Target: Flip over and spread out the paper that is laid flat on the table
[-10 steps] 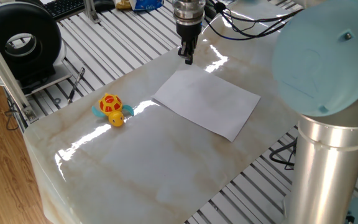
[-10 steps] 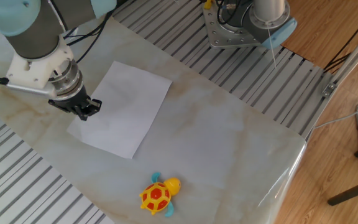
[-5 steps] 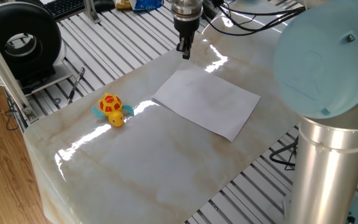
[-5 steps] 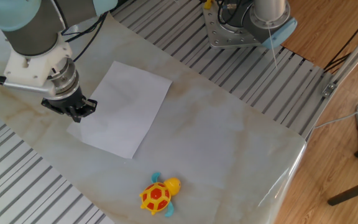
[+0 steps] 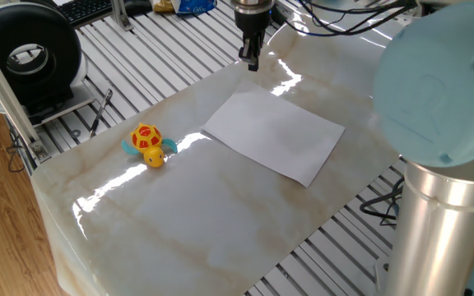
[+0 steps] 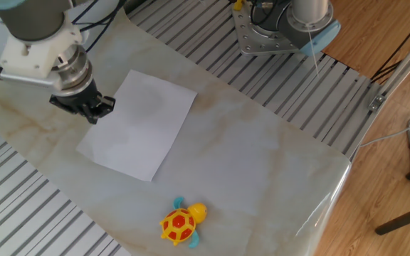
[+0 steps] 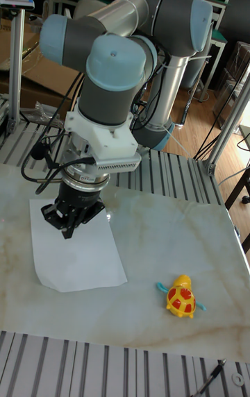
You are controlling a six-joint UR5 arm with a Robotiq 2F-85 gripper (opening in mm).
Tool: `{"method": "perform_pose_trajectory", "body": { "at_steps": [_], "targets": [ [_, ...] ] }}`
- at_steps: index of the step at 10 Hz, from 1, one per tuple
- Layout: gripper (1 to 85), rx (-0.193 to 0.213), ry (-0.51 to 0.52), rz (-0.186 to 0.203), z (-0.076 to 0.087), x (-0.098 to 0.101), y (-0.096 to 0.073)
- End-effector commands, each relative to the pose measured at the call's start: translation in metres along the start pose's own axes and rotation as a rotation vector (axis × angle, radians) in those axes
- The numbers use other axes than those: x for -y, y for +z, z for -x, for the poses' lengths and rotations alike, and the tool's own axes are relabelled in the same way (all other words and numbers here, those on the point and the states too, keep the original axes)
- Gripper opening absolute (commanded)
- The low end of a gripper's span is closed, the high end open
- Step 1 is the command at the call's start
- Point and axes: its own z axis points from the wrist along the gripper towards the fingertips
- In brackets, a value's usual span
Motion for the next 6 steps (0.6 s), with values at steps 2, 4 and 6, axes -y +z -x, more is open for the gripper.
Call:
{"method": "perform_pose_trajectory", "body": {
  "at_steps": [2, 4, 6],
  "targets": [
    [32.7, 0.007, -0.043, -0.027, 0.006, 0.010, -0.004],
    [21.7, 0.005, -0.020, 0.009, 0.005, 0.001, -0.004],
    [85.0, 0.011, -0.062, 0.028, 0.005, -0.002, -0.004]
  ]
}}
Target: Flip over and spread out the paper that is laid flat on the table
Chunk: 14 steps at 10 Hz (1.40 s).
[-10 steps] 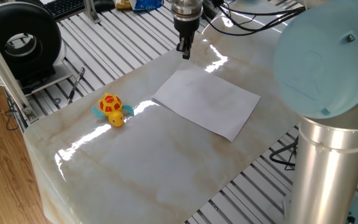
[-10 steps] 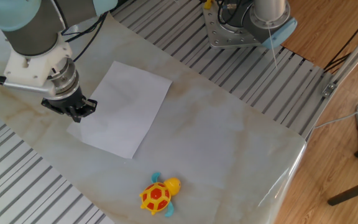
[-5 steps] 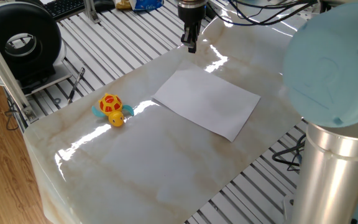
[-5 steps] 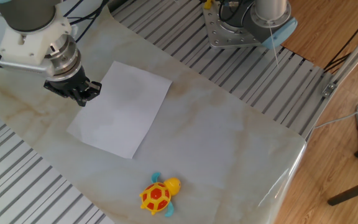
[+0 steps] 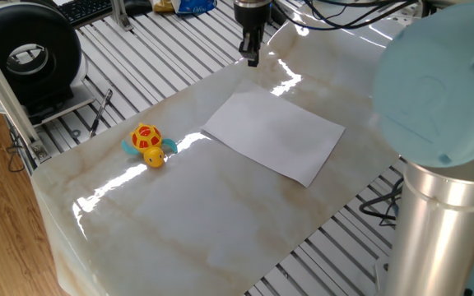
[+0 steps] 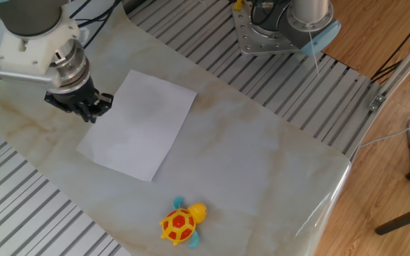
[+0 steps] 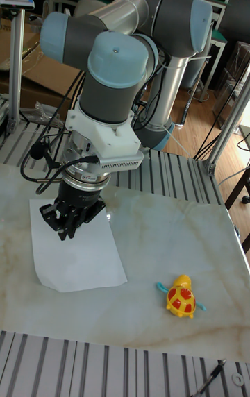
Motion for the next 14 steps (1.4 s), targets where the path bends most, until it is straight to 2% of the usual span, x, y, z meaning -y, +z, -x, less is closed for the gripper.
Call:
{"method": "perform_pose_trajectory", "body": {
  "at_steps": [1, 4, 5, 9, 12, 14],
  "targets": [
    [85.0, 0.006, -0.020, 0.027, 0.001, -0.005, -0.001],
    [82.7, 0.015, -0.030, 0.032, 0.004, -0.006, -0.001],
    [79.3, 0.020, -0.051, 0.015, 0.008, 0.000, 0.002],
    [79.3, 0.028, -0.072, 0.019, 0.019, 0.008, 0.014],
    [79.3, 0.049, -0.125, 0.012, 0.029, 0.022, 0.036],
    [79.3, 0.060, -0.102, 0.020, 0.030, 0.019, 0.036]
  ]
}}
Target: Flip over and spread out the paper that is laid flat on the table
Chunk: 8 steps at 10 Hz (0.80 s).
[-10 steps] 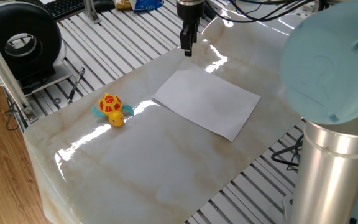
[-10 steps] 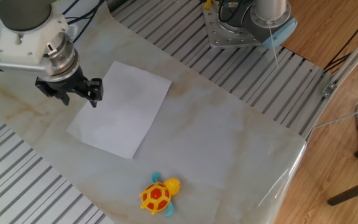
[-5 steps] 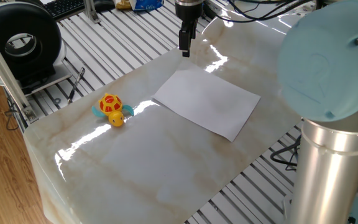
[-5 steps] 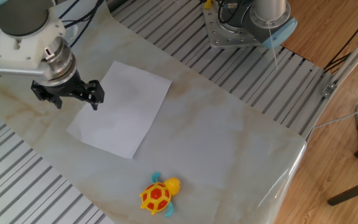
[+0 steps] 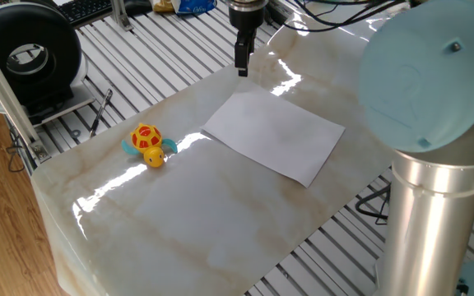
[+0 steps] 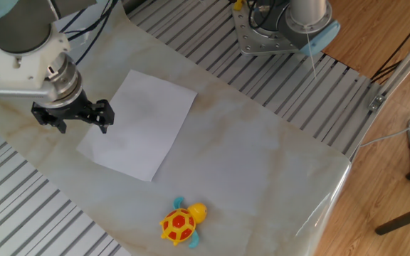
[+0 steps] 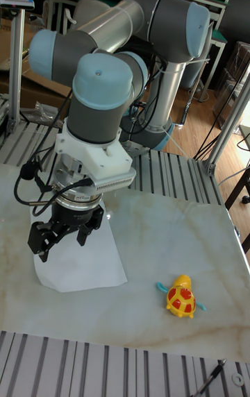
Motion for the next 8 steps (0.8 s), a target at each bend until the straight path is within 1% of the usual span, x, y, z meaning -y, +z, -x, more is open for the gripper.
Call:
{"method": "perform_pose_trajectory", "body": {
  "at_steps": [1, 2, 3, 4, 5, 6, 8],
  "targets": [
    [79.3, 0.013, 0.002, 0.003, 0.003, 0.004, 0.007],
    [76.0, 0.003, -0.006, -0.036, 0.000, 0.015, 0.007],
    [75.0, 0.001, -0.018, -0.035, 0.001, 0.018, 0.010],
    [75.0, 0.009, -0.031, -0.024, 0.003, 0.026, 0.019],
    [75.7, 0.012, -0.034, -0.010, 0.002, 0.030, 0.027],
    [75.7, 0.015, -0.034, -0.011, 0.003, 0.034, 0.032],
    [75.7, 0.036, -0.039, -0.003, 0.012, 0.033, 0.039]
  ]
}}
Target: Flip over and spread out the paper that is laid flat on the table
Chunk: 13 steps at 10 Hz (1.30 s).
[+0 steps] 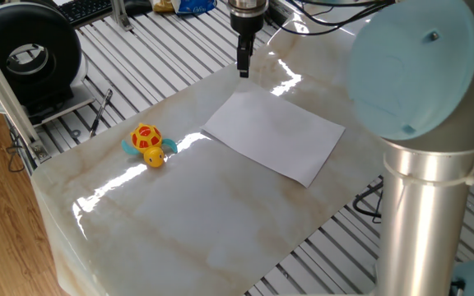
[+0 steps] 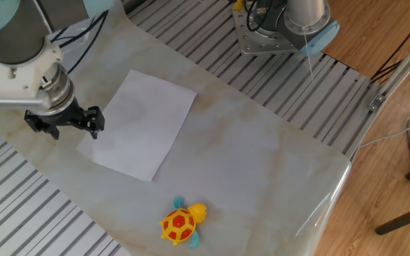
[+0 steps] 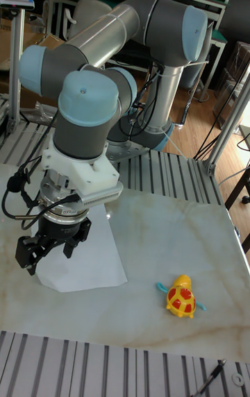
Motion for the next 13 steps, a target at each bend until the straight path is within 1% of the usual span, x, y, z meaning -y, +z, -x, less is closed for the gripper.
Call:
{"method": "perform_pose_trajectory", "body": {
  "at_steps": [1, 3, 5, 6, 7, 8, 9, 10, 11, 12, 13],
  "targets": [
    [74.3, 0.044, 0.000, 0.023, 0.0145, 0.0024, 0.0149],
    [73.0, 0.041, -0.016, 0.015, 0.0148, 0.0043, 0.0176],
    [69.0, 0.045, -0.016, 0.014, 0.0144, 0.0052, 0.0229],
    [69.0, 0.043, -0.010, 0.026, 0.0119, 0.0013, 0.0204],
    [68.0, 0.041, -0.004, 0.024, 0.0098, 0.0012, 0.0177],
    [62.3, 0.032, 0.010, 0.007, 0.0077, 0.0056, 0.0179],
    [57.3, 0.036, 0.013, -0.005, 0.0085, 0.0089, 0.0178],
    [57.3, 0.054, 0.015, 0.011, 0.0127, 0.0061, 0.0200],
    [57.3, 0.061, 0.021, 0.025, 0.0137, 0.0034, 0.0199],
    [57.3, 0.065, 0.014, 0.030, 0.0110, 0.0039, 0.0187],
    [57.3, 0.075, 0.003, 0.034, 0.0083, 0.0044, 0.0220]
  ]
}}
